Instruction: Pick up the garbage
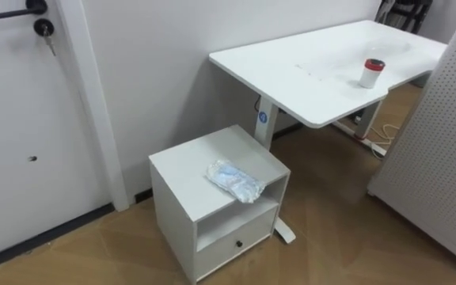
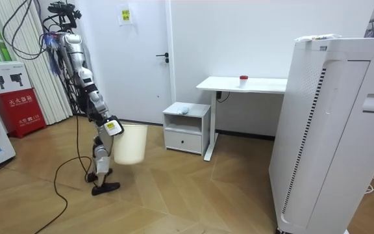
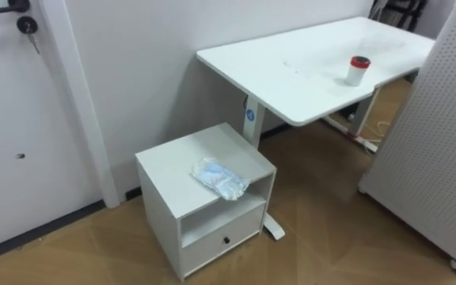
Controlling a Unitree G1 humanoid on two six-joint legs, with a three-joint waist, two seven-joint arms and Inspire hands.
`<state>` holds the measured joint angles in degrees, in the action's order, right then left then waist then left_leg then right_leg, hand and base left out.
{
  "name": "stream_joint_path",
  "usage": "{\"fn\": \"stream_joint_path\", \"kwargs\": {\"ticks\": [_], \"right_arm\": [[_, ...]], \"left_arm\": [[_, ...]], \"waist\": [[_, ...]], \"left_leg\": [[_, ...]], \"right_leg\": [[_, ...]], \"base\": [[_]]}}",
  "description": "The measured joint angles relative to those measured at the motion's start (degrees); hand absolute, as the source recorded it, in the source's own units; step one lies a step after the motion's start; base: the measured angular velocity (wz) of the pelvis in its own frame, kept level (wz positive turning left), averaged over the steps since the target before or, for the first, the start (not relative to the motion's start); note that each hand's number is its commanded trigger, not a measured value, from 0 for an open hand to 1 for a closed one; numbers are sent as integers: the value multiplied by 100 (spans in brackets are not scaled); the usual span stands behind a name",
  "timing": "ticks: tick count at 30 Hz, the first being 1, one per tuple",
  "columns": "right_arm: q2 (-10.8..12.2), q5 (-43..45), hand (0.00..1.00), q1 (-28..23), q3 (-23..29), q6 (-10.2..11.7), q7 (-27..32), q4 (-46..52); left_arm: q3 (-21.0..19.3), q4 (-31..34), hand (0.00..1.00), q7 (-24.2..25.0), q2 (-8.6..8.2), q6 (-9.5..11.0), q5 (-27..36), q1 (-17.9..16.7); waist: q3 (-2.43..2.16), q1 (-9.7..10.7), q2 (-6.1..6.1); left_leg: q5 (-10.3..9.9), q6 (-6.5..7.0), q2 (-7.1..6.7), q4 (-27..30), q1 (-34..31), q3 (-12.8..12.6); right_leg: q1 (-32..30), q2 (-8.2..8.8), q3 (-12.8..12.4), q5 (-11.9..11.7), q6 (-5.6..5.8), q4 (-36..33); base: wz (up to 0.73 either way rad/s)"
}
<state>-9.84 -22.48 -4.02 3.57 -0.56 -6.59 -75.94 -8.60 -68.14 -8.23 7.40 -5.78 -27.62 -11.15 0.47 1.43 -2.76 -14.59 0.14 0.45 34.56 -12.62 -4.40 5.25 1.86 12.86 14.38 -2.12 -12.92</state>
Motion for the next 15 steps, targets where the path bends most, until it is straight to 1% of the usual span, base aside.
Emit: {"fn": "stream_joint_path", "kwargs": {"ticks": [1, 2, 3, 4, 5, 6, 7, 8, 9, 10, 11, 12, 13, 14, 15], "right_arm": [[-87, -27, 100, -19, 7, -7, 41, 1], [-112, -28, 100, -31, 8, -4, 55, 8], [-116, -24, 100, -72, 2, -8, 96, 10], [-129, -20, 100, -159, 1, -4, 105, 54], [-138, -20, 100, -196, 1, -3, 105, 57], [-134, -22, 100, -250, -5, -3, 111, 75], [-128, -31, 100, -307, -11, -11, 160, 80], [-132, -31, 100, -335, -10, -7, 181, 84], [-104, -29, 100, -374, -11, -11, 224, 115], [-98, -20, 100, -373, -3, -26, 271, 153], [-108, -4, 100, -373, -4, -29, 296, 180], [-143, 16, 100, -384, -2, -33, 304, 219], [-157, 25, 100, -391, -13, -40, 337, 295], [-167, 24, 100, -413, -12, -39, 349, 307], [-211, 26, 100, -411, -9, -77, 380, 303]], "left_arm": [[54, 7, 0, 42, -30, -6, 7, -58], [55, 5, 0, 60, -23, -16, 6, -80], [48, 6, 0, 64, 6, -18, 4, -168], [8, 6, 0, 63, 16, -5, 5, -205], [-18, 8, 0, 61, 15, 17, 5, -221], [-18, 8, 0, 57, 20, 57, 5, -231], [-21, 8, 0, 48, 19, 115, 6, -236], [-20, 9, 0, 45, 15, 139, 7, -236], [-30, 4, 0, 31, 31, 182, 22, -241], [-64, 4, 0, 11, 27, 227, 72, -202], [-70, 1, 0, 6, 29, 255, 81, -181], [-71, -10, 0, 0, 33, 314, 87, -175], [-72, -9, 0, 6, 32, 336, 99, -176], [-71, -4, 0, 14, 26, 338, 105, -174], [-71, 10, 0, 58, 18, 358, 125, -128]], "waist": [[5, -45, 74], [23, -47, 106], [16, -96, 125], [-1, -158, 121], [-14, -160, 129], [-51, -145, 95], [-101, -151, 51], [-101, -153, 40], [-113, -152, -36], [-95, -161, -83], [-77, -165, -104], [-65, -155, -121], [-52, -196, -127], [-53, -215, -131], [-59, -243, -134]], "left_leg": [[128, -74, -34, -782, -180, -12], [365, -11, -24, -1064, -269, -1], [723, -18, -57, -1438, -380, -6], [1066, -21, -37, -1724, -364, -9], [1188, -9, -33, -1786, -350, -26], [1288, 77, -63, -1869, -279, -85], [1348, 124, -79, -1909, -226, -169], [1472, 188, -83, -1903, -201, -174], [1393, 237, -125, -1810, -166, -206], [1299, 242, -114, -1658, -191, -294], [1222, 240, -109, -1549, -220, -311], [997, 222, -76, -1148, -351, -370], [812, 265, -82, -690, -570, -523], [815, 267, -90, -709, -639, -530], [843, 241, -115, -948, -748, -582]], "right_leg": [[-28, 0, -14, 86, 38, -83], [-34, 13, -13, 164, 69, -156], [-32, 64, -81, 308, 142, -272], [-26, 85, -162, 387, 195, -323], [-26, 88, -181, 414, 214, -319], [-12, 102, -217, 424, 232, -271], [51, 125, -249, 379, 247, -150], [111, 119, -258, 351, 245, -80], [213, 156, -318, 346, 237, 16], [251, 195, -339, 358, 229, 39], [279, 205, -346, 378, 229, 42], [375, 216, -390, 443, 220, 23], [513, 251, -509, 503, 205, 26], [557, 289, -518, 559, 222, 13], [572, 331, -482, 742, 260, -37]], "base": [[-8], [-16], [-28], [-34], [-23], [-13], [-12], [-14], [-14], [-13], [-13], [-13], [-15], [-16], [-24]]}}
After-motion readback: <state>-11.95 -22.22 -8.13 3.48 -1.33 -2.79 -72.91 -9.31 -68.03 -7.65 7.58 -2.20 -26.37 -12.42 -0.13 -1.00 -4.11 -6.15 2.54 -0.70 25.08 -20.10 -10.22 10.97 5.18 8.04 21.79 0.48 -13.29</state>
